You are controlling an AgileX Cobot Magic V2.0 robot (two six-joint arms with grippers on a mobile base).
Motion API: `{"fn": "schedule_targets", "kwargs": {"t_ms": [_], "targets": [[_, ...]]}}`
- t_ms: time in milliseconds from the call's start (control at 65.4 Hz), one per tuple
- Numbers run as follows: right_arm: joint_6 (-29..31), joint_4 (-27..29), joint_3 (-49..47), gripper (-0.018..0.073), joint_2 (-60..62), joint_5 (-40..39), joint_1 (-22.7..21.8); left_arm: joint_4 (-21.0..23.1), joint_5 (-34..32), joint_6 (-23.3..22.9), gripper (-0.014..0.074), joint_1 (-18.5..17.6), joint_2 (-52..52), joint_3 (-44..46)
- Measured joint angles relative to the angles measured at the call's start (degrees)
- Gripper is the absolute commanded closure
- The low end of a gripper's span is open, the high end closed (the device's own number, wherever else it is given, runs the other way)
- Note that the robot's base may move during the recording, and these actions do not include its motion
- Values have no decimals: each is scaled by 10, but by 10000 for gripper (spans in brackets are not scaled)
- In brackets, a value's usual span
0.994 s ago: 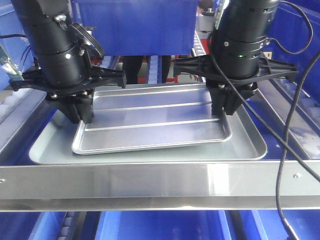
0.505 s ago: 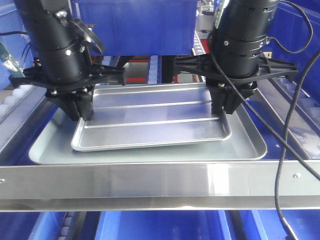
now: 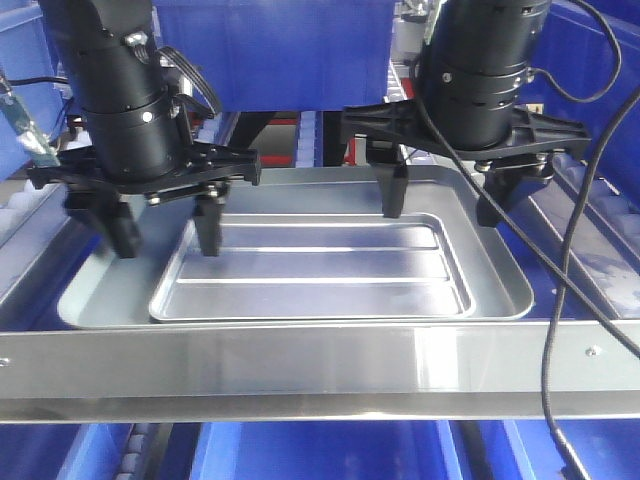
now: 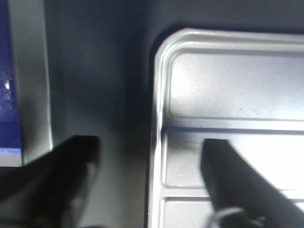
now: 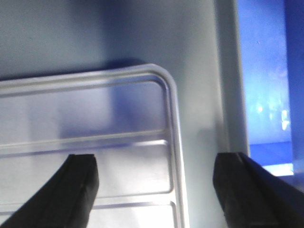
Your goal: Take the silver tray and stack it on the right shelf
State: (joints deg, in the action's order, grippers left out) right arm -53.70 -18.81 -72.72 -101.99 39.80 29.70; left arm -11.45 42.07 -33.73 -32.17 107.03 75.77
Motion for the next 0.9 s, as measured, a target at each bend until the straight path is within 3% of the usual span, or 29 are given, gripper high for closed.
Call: {"fn": "schedule_targets", "kwargs": {"t_ms": [76, 138, 168, 214, 275, 291, 306, 336, 413, 474, 581, 642, 765, 902], "targets": [[0, 1, 0, -42, 0, 7, 0, -6, 10, 0, 120, 0, 0, 0], [0, 1, 0, -19, 1, 11, 0, -12, 16, 1, 205, 1, 0, 3], [0, 1, 0, 30, 3, 11, 0, -14, 21, 1, 290, 1, 0, 6], [0, 1, 0, 138, 5, 12, 0, -16, 32, 1, 428, 1, 0, 17], [0, 2, -1, 375, 10, 13, 0, -20, 53, 1, 657, 1, 0, 35], [0, 2, -1, 403, 12, 13, 0, -21, 57, 1, 702, 1, 0, 40], [0, 2, -1, 486, 13, 13, 0, -23, 59, 1, 721, 1, 0, 44], [0, 2, -1, 529, 16, 15, 0, -28, 64, 1, 683, 1, 0, 52], [0, 2, -3, 443, 20, 16, 0, -37, 68, 2, 660, 1, 0, 70], [0, 2, -3, 430, 21, 13, 0, -42, 72, 2, 676, 1, 0, 80], [1, 3, -6, 517, 24, 17, 0, -45, 101, 2, 675, 4, 0, 102], [13, 3, -7, 507, 35, 19, 1, -45, 106, 2, 675, 7, -8, 105], [84, 3, -7, 510, 75, 5, 7, -42, 88, 2, 675, 10, -41, 96], [183, 4, -7, 510, 121, -21, 12, -17, 7, 2, 675, 11, -102, 50]]}}
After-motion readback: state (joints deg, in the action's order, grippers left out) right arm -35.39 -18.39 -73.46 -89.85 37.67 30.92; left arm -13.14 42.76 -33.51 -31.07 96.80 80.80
